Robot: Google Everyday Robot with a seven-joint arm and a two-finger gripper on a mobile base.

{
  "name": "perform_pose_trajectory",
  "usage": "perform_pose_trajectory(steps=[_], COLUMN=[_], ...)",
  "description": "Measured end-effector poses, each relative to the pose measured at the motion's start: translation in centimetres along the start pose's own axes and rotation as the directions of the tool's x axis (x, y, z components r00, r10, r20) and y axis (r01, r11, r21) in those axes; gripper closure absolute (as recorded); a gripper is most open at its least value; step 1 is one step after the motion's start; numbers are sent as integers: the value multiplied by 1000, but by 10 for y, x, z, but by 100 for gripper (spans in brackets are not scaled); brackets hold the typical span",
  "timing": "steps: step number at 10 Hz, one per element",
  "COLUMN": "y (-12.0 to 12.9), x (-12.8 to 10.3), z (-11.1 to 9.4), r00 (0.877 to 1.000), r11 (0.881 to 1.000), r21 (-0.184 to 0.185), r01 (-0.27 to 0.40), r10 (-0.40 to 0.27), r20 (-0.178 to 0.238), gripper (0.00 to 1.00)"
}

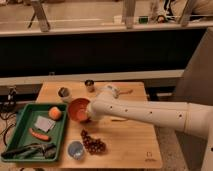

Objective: Stack bowls into tray

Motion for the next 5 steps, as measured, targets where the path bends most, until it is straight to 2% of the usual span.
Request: perform_pose_trajectory(steps=[5], y=[8], x=[10], z=[12], r00=[995], r11=[996], r21=[-10], r01=[-93], r10=[93], r20=[24], gripper=[45])
